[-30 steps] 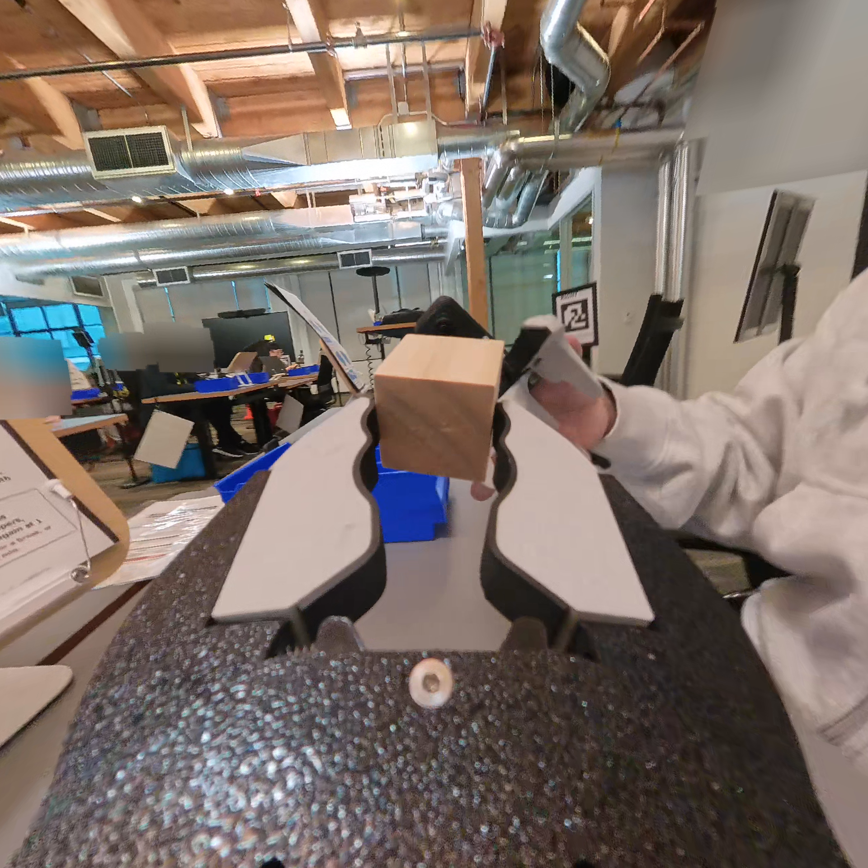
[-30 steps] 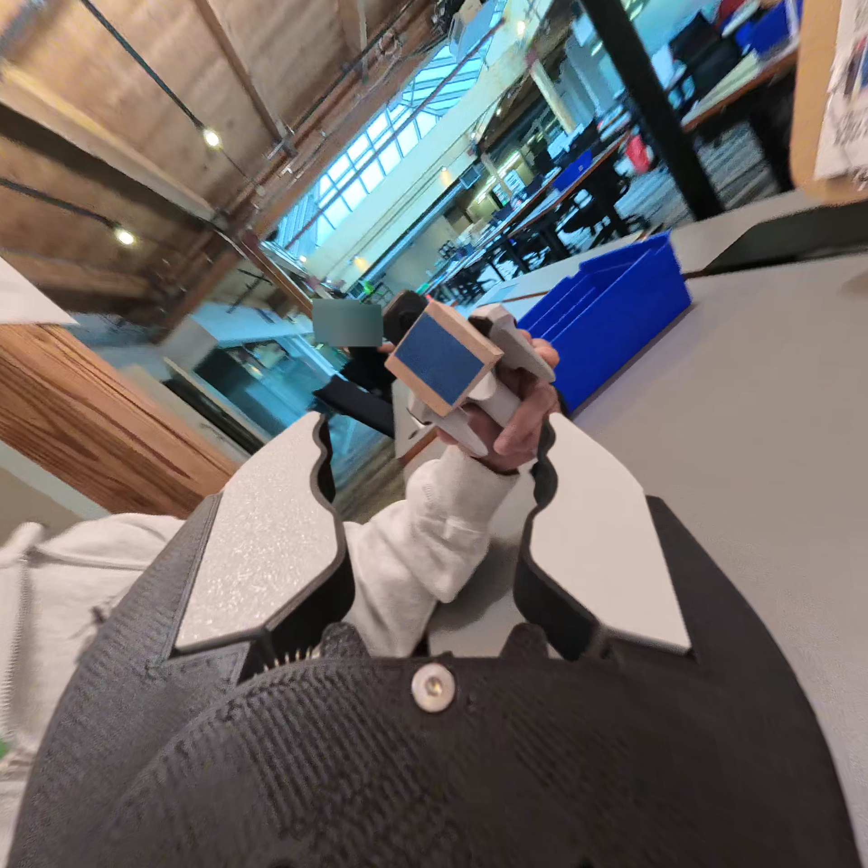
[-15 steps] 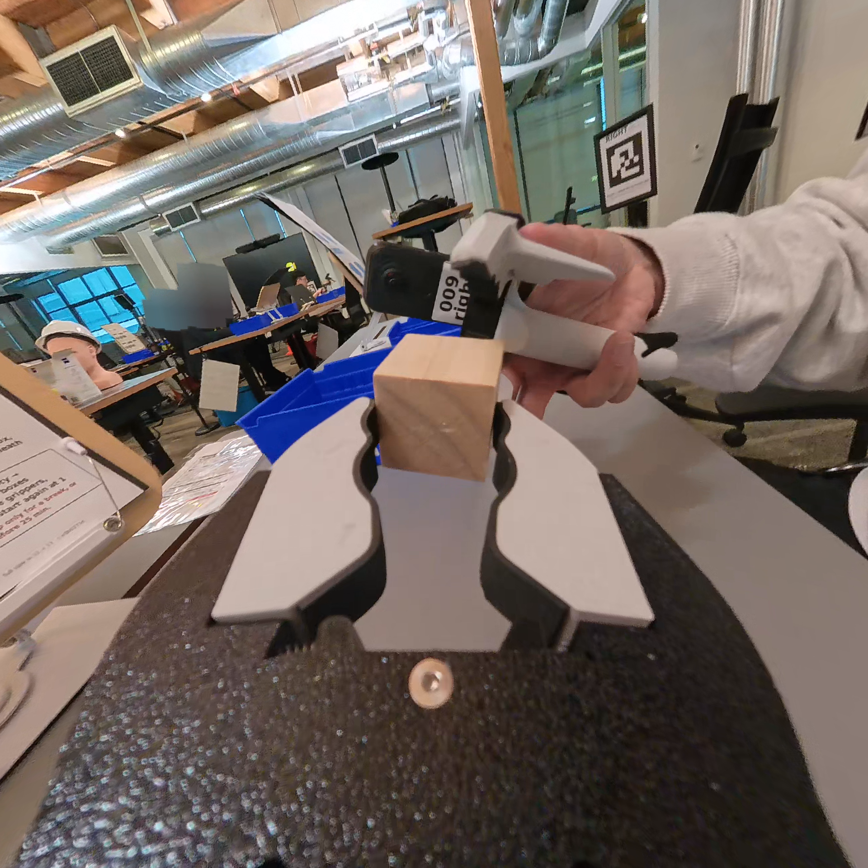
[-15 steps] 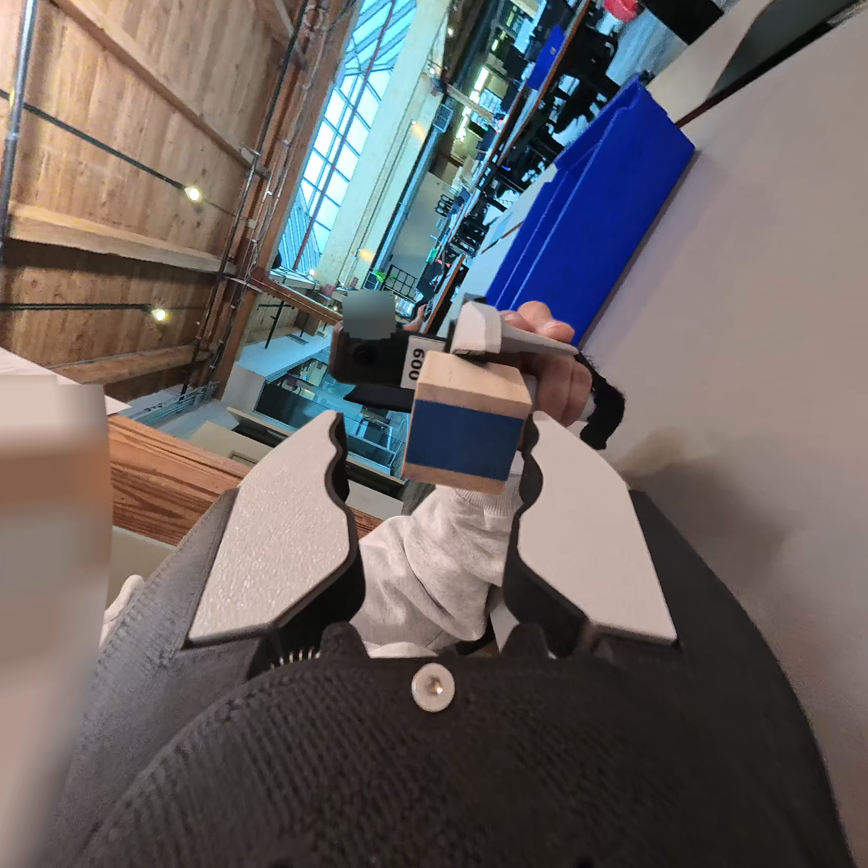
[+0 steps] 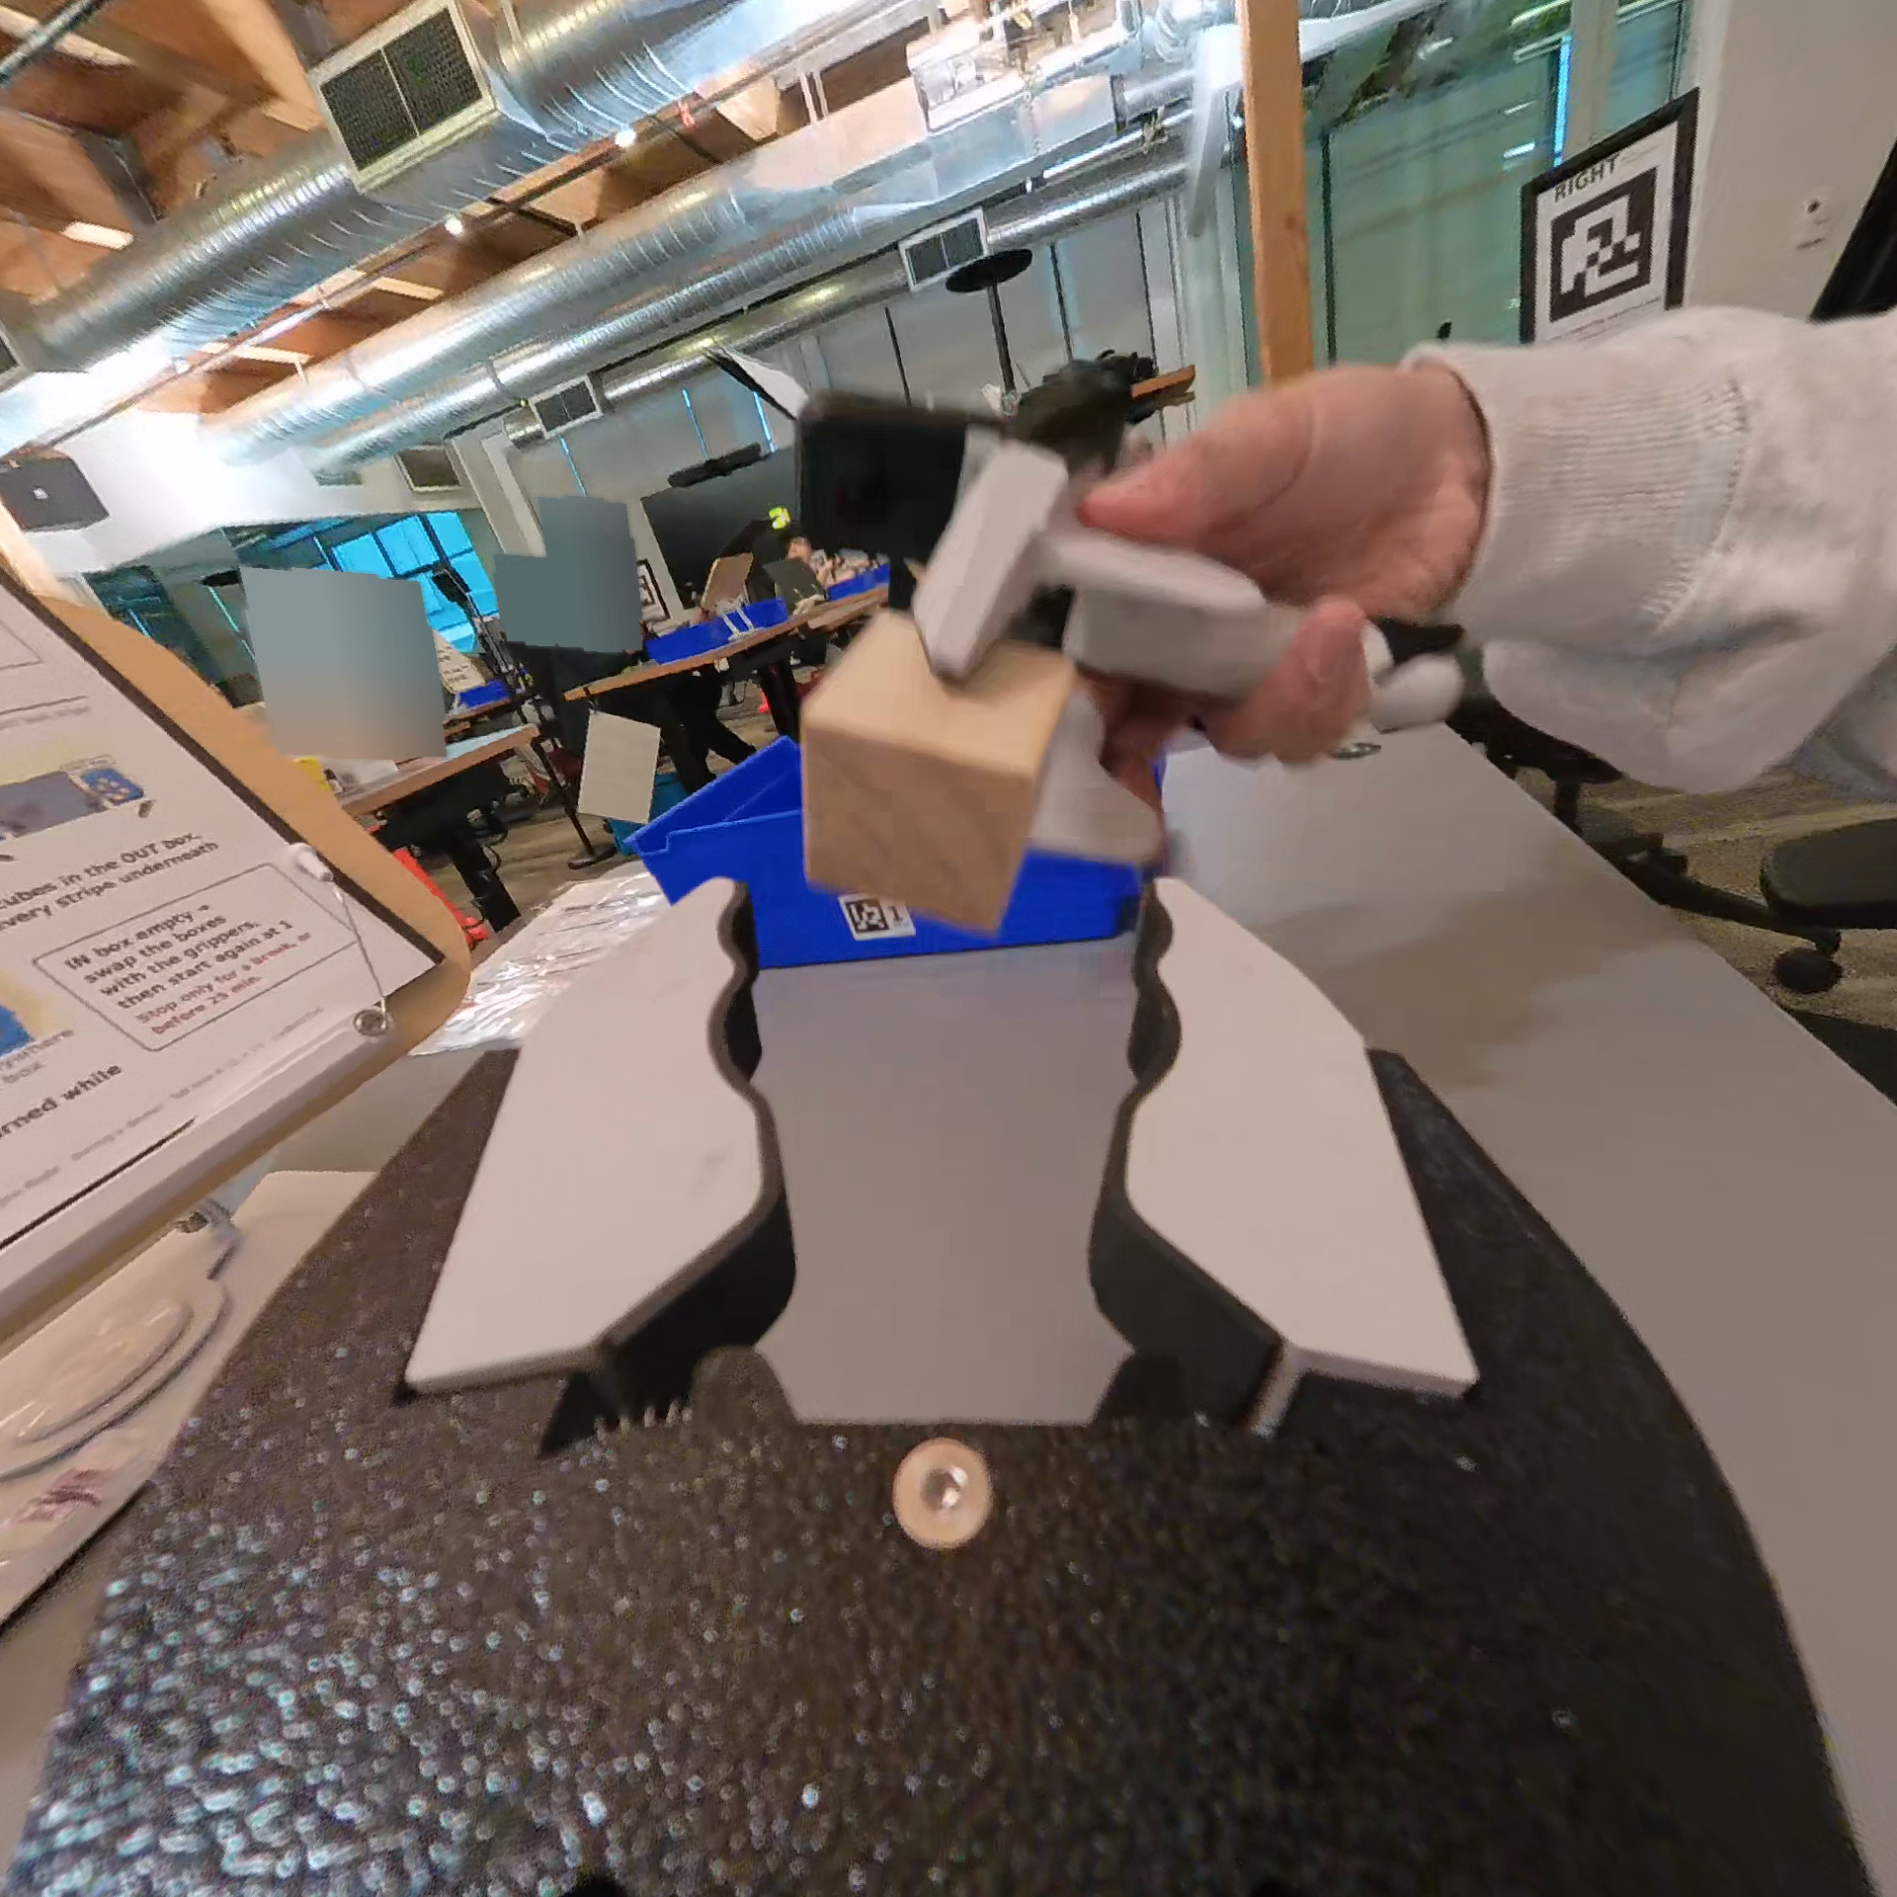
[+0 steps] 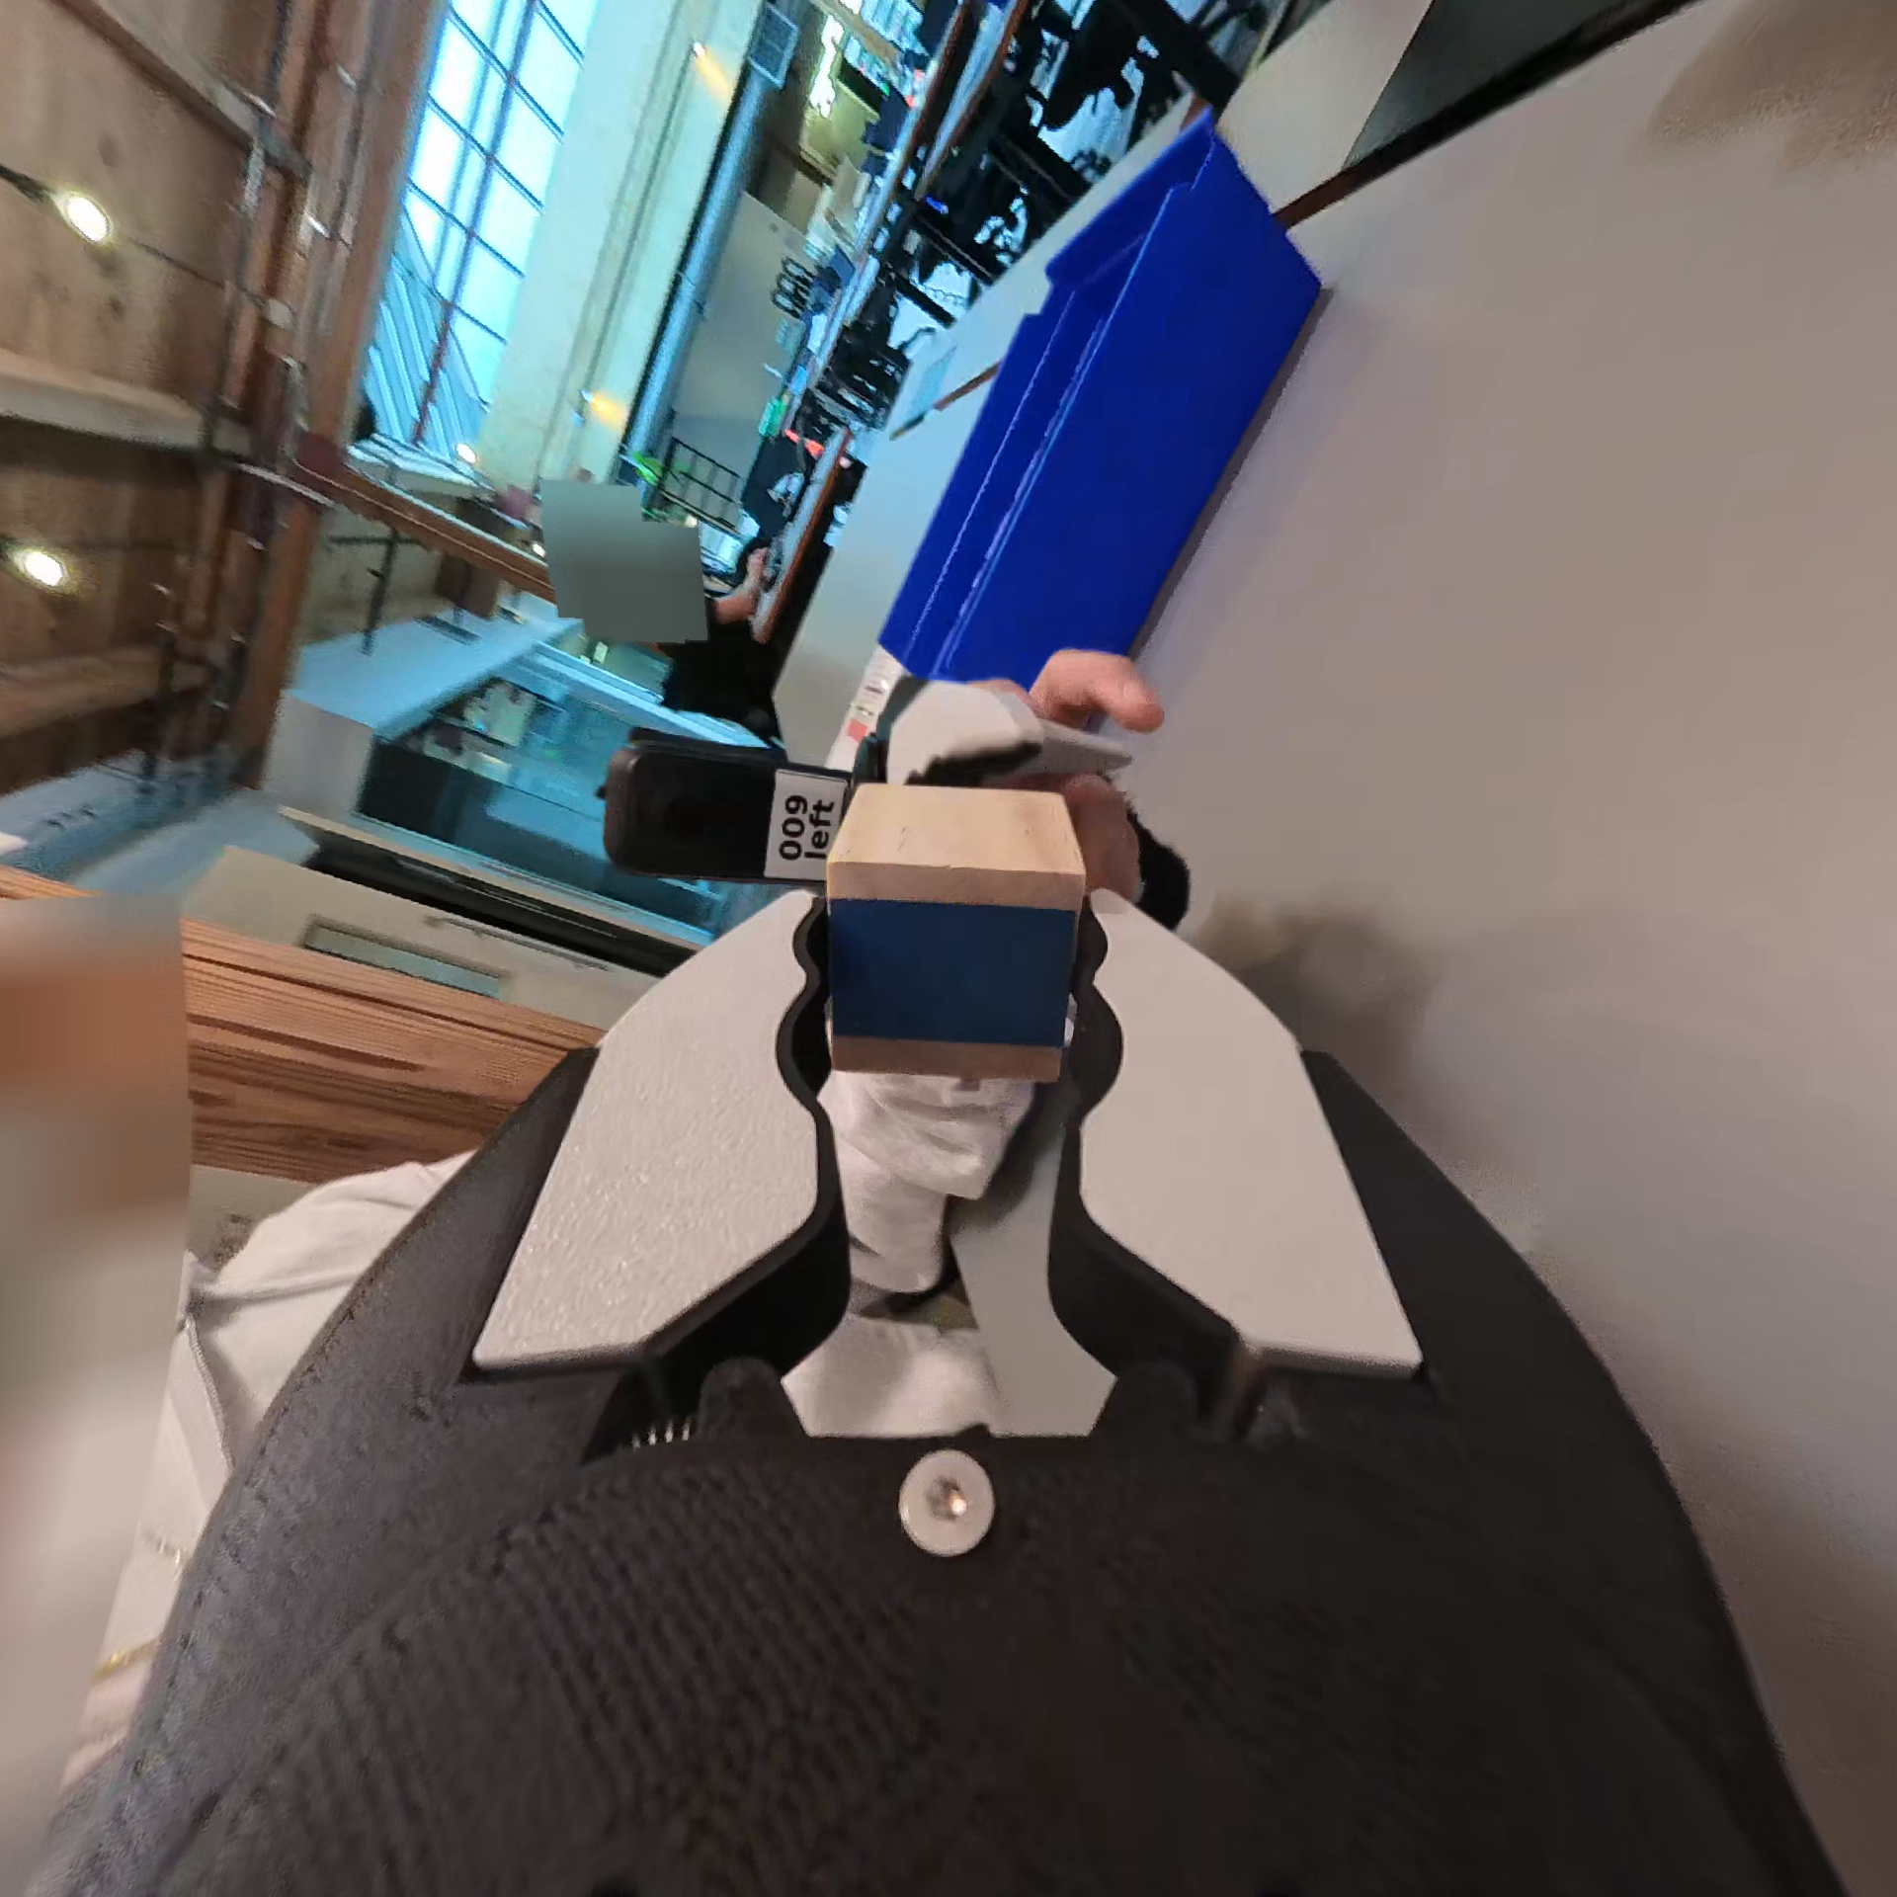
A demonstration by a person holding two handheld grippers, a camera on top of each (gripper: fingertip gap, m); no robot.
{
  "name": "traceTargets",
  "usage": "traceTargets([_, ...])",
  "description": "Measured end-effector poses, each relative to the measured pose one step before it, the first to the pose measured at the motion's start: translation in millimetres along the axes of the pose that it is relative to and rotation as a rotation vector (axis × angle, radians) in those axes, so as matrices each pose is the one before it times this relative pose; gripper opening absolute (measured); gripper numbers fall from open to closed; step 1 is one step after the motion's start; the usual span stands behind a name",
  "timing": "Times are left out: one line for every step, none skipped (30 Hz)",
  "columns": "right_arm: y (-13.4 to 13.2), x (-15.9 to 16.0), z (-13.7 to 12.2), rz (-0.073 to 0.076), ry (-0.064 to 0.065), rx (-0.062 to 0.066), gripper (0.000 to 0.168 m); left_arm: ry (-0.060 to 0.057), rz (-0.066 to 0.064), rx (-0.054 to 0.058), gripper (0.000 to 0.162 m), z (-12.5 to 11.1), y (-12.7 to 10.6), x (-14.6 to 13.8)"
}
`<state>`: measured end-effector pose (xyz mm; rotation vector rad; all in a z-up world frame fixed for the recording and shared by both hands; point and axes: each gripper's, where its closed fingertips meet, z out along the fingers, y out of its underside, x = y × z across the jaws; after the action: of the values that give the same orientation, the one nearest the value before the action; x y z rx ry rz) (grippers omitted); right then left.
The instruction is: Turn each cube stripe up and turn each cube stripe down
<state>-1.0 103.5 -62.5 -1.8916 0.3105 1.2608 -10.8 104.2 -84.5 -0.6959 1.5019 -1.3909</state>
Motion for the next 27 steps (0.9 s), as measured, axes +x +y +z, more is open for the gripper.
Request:
traceTargets([-10.00, -1.35, -14.42, -0.0417, 0.0372, -0.0099, 0.045, -0.0007, -0.0061, -0.0179, 0.069, 0.48, 3.29, 0.04])
traceTargets([-11.82, 1.55, -17.45, -0.0483, 0.0556, -0.0054, 0.045, -0.0004, -0.0041, -0.0187, 0.070, 0.51, 3.66, -0.03])
traceTargets([-11.83, 4.02, -19.57, -0.0492, 0.0631, -0.0096, 0.045, -0.0072, -0.0026, -0.0150, 0.069, 0.44, 3.15, -1.09])
traceTargets([-11.42, 9.42, -21.53, -0.0572, 0.0894, -0.0137, 0.045, -0.0139, -0.0007, -0.0130, 0.069, 0.34, 2.43, -2.06])
traceTargets([-9.14, 18.50, -23.23, -0.0756, 0.1306, -0.0293, 0.045, -0.0088, -0.0006, -0.0117, 0.068, 0.07, 1.89, -1.64])
traceTargets([-4.96, 26.45, -23.88, -0.0825, 0.1535, -0.0411, 0.045, -0.0013, -0.0037, -0.0068, 0.068, 0.05, 1.08, -0.65])
traceTargets([0.66, 30.69, -22.10, -0.0625, 0.1474, -0.0551, 0.045, -0.0045, -0.0061, -0.0037, 0.067, -0.07, 0.59, -0.99])
traceTargets([5.10, 32.55, -17.87, -0.0314, 0.1343, -0.0554, 0.045, -0.0117, -0.0048, -0.0068, 0.066, -0.11, 0.91, -2.11])
traceTargets([9.82, 31.47, -12.13, -0.0028, 0.1089, -0.0632, 0.045, -0.0104, -0.0032, -0.0120, 0.064, -0.03, 1.85, -1.93])
traceTargets([13.13, 28.08, -5.89, 0.0121, 0.0781, -0.0719, 0.045, -0.0043, -0.0036, -0.0141, 0.063, 0.27, 2.76, -1.25])
traceTargets([12.02, 24.33, -0.07, 0.0235, 0.0566, -0.0532, 0.045, -0.0001, -0.0049, -0.0124, 0.063, 0.60, 2.81, -0.61])
traceTargets([11.89, 19.70, 4.27, 0.0340, 0.0393, -0.0512, 0.045, 0.0002, -0.0059, -0.0087, 0.062, 0.51, 2.10, -0.41])
traceTargets([11.47, 14.75, 7.20, 0.0271, 0.0264, -0.0518, 0.045, 0.0001, -0.0051, -0.0043, 0.062, 0.55, 1.14, -0.13])
traceTargets([8.99, 10.91, 8.50, 0.0217, 0.0233, -0.0398, 0.045, 0.0018, -0.0035, -0.0006, 0.062, 0.34, 0.44, 0.10])
traceTargets([6.08, 7.47, 9.23, 0.0188, 0.0197, -0.0253, 0.045, 0.0027, -0.0028, 0.0000, 0.061, 0.10, 0.36, 0.27])
traceTargets([4.94, 2.90, 9.78, 0.0110, 0.0038, -0.0248, 0.045, 0.0012, -0.0033, -0.0011, 0.061, 0.07, 0.43, -0.04])
traceTargets([2.98, 0.39, 10.22, 0.0093, -0.0053, -0.0172, 0.045, 0.0003, -0.0041, -0.0022, 0.061, -0.07, 0.91, -0.23])
traceTargets([1.42, -0.40, 10.38, 0.0113, -0.0098, -0.0121, 0.045, 0.0007, -0.0045, -0.0032, 0.061, -0.11, 1.07, -0.37])
traceTargets([1.11, 0.05, 10.09, 0.0069, -0.0077, -0.0123, 0.045, -0.0011, -0.0041, -0.0025, 0.061, -0.28, 0.99, -0.65])
traceTargets([1.56, 2.67, 9.51, 0.0085, 0.0080, -0.0177, 0.045, -0.0039, -0.0028, -0.0009, 0.061, -0.40, 0.85, -0.90])
traceTargets([1.86, 4.10, 8.84, 0.0091, 0.0191, -0.0205, 0.045, -0.0036, -0.0016, -0.0001, 0.061, -0.44, 0.74, -0.92])
traceTargets([2.18, 1.54, 8.02, 0.0021, 0.0113, -0.0208, 0.045, -0.0009, -0.0020, -0.0005, 0.060, -0.51, 0.63, -0.66])
traceTargets([1.64, -0.66, 7.16, -0.0044, 0.0032, -0.0168, 0.045, -0.0004, -0.0035, -0.0008, 0.060, -0.45, 0.47, -0.56])
traceTargets([1.12, -0.90, 6.61, -0.0055, 0.0044, -0.0141, 0.045, -0.0022, -0.0038, -0.0004, 0.060, -0.39, 0.20, -0.72])
traceTargets([1.38, -0.57, 6.16, -0.0061, 0.0063, -0.0151, 0.045, -0.0028, -0.0020, 0.0001, 0.060, -0.31, -0.30, -0.81])
traceTargets([1.39, -0.96, 5.46, -0.0016, 0.0014, -0.0149, 0.046, -0.0006, 0.0004, 0.0005, 0.060, -0.33, -0.43, -0.27])
traceTargets([1.11, -1.31, 4.83, 0.0030, -0.0042, -0.0126, 0.046, 0.0001, 0.0017, 0.0008, 0.060, -0.30, -0.42, 0.07])
